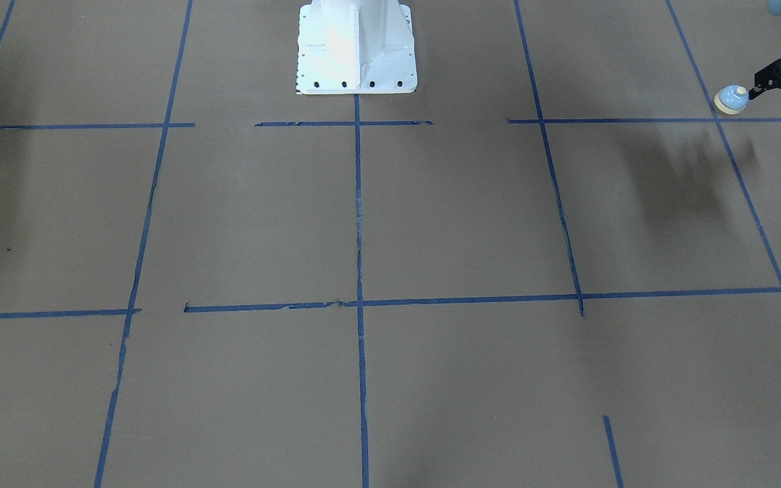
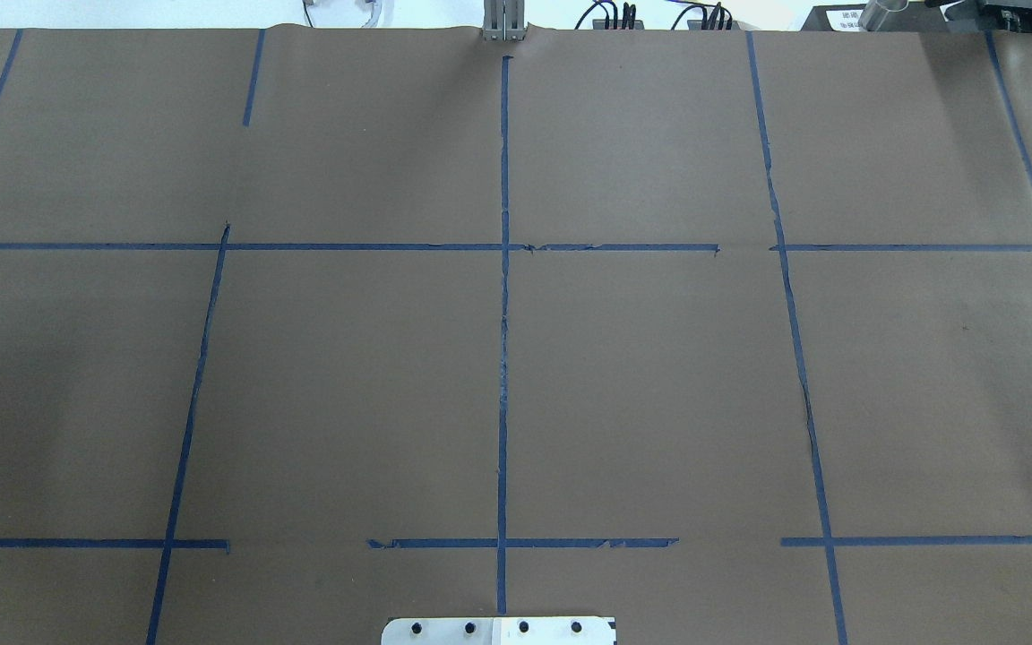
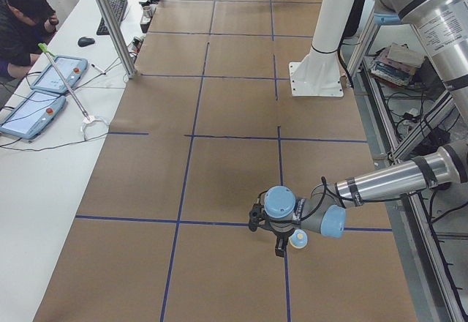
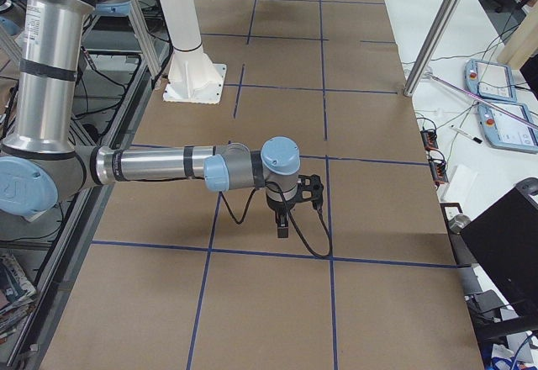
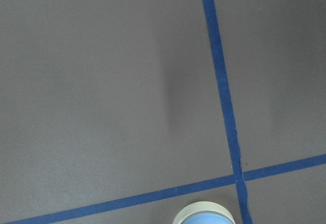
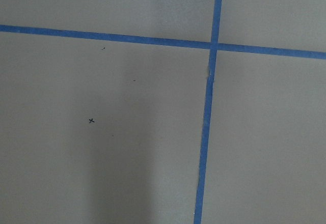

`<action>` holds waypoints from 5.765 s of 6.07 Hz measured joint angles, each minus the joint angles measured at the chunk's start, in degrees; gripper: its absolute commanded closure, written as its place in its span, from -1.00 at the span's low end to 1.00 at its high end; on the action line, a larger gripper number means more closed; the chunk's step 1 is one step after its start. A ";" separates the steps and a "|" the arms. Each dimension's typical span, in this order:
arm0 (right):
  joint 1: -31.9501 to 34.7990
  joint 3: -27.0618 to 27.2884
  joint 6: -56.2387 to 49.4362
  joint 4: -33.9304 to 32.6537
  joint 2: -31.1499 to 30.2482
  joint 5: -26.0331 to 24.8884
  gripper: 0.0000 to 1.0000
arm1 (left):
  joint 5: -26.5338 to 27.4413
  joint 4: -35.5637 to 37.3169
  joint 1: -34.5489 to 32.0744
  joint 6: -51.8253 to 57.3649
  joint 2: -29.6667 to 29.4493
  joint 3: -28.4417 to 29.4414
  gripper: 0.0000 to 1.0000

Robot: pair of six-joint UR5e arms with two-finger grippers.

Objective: Place and press bell with both arms

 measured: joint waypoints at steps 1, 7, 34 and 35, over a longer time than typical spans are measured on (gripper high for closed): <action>0.00 0.02 -0.03 0.00 -0.06 0.00 -1.00 | 0.10 -2.59 4.49 -4.14 -0.02 0.60 -1.00; 0.00 0.55 -0.15 0.09 -0.84 0.00 -1.00 | 3.87 -4.79 17.03 -11.94 -0.12 2.85 0.03; -0.62 2.29 1.71 -0.12 -0.83 0.88 -1.00 | 19.19 34.86 26.09 -57.20 -88.42 22.88 -1.00; -1.77 2.36 3.42 -0.13 0.99 2.13 -1.00 | 18.70 39.81 23.96 -51.32 -83.03 14.89 -1.00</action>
